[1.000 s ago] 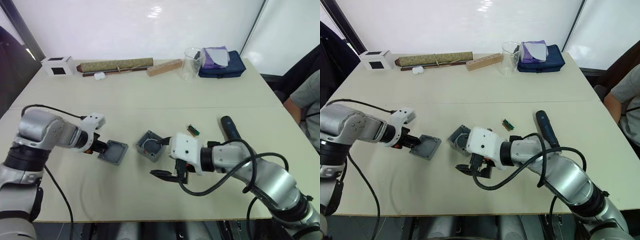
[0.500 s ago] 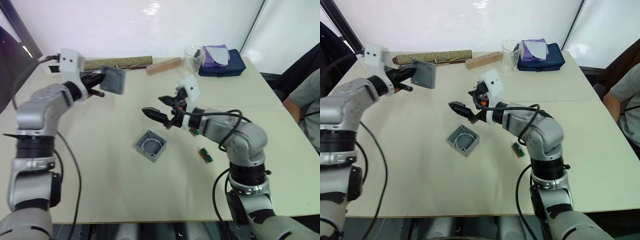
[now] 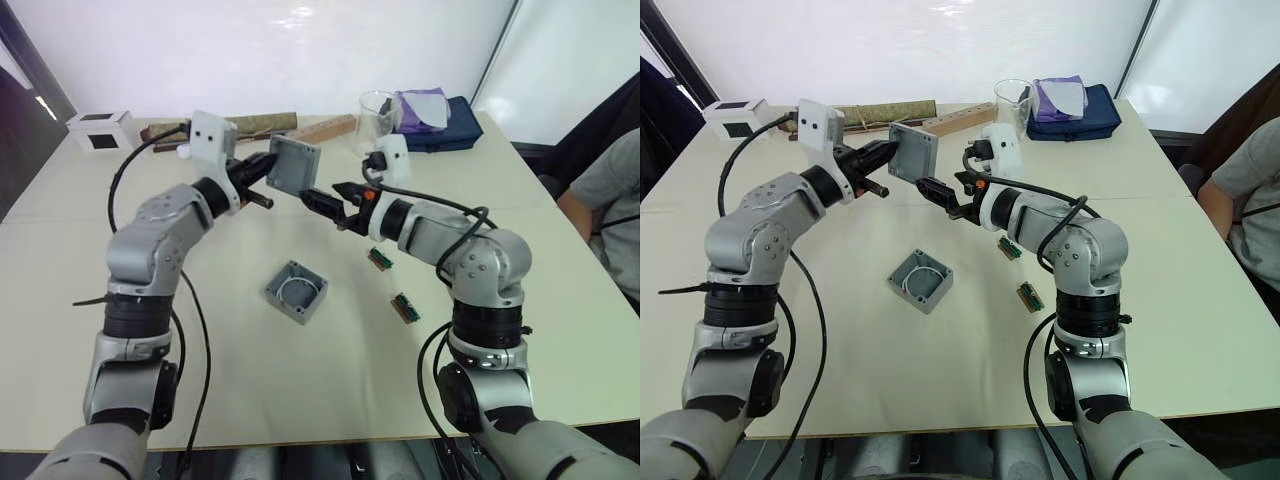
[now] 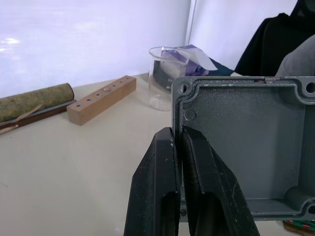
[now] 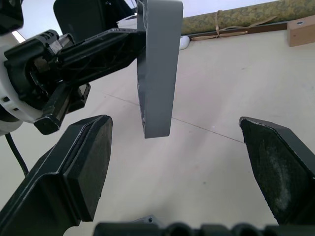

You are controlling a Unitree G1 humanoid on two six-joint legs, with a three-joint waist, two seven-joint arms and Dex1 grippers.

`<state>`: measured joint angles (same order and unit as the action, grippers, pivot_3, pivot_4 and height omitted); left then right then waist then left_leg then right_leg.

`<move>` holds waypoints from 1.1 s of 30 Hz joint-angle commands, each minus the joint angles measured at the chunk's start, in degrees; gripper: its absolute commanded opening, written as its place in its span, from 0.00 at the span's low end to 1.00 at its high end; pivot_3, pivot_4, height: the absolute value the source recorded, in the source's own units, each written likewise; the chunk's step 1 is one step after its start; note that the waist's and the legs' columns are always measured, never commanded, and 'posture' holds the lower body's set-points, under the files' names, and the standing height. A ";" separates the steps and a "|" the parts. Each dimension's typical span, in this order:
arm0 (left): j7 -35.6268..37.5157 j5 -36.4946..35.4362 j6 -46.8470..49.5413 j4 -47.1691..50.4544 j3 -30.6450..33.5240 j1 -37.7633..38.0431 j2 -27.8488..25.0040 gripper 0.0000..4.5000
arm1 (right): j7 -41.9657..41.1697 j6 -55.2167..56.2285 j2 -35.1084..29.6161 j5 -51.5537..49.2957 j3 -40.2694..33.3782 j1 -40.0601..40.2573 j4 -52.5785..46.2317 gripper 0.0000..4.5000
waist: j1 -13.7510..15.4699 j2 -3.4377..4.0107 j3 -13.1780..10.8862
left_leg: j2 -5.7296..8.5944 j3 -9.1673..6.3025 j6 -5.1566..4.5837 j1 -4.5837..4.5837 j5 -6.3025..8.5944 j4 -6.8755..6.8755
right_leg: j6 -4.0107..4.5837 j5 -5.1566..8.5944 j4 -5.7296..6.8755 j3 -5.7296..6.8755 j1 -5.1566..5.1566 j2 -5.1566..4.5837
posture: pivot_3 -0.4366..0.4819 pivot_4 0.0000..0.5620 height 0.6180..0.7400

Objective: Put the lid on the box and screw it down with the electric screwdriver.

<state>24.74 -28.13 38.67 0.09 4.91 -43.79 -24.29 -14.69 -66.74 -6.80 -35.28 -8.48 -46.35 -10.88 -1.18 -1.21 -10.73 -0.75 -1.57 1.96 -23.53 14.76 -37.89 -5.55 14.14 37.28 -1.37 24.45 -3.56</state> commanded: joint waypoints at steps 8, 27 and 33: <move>2.65 -0.52 0.77 2.79 0.27 -0.86 0.76 0.02 | 3.48 0.02 2.53 -4.72 -3.85 -2.48 -2.35 1.00 | 0.13 0.00 0.00 | 0.00 0.00 0.00 0.00 0.00 0.00 | 0.00 0.00 -0.02 0.00 0.00 -0.01 | 0.48 0.27 1.00; 3.96 -2.62 3.62 3.53 1.50 -2.95 1.70 0.07 | 5.65 -0.30 2.81 -6.75 -3.23 -1.44 -1.44 0.08 | 0.06 0.01 -0.01 | 0.00 0.00 0.00 0.00 0.00 0.02 | 0.00 0.00 -0.03 0.00 0.00 0.00 | 0.48 0.27 1.00; 7.71 -3.70 5.27 4.03 1.54 -3.15 -0.64 0.53 | 5.23 1.04 2.58 -6.63 -3.02 -1.80 -1.24 0.08 | 0.03 0.02 -0.01 | 0.00 0.00 0.00 0.00 0.00 0.04 | 0.00 0.01 -0.05 0.01 0.00 0.01 | 0.48 0.27 1.00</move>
<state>31.17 -30.10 43.46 2.41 5.25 -44.94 -24.25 -9.05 -67.13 -4.53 -40.87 -11.47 -47.30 -10.93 -1.14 -1.19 -10.74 -0.75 -1.58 1.96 -23.53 14.76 -37.85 -5.55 14.14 37.23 -1.37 24.45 -3.56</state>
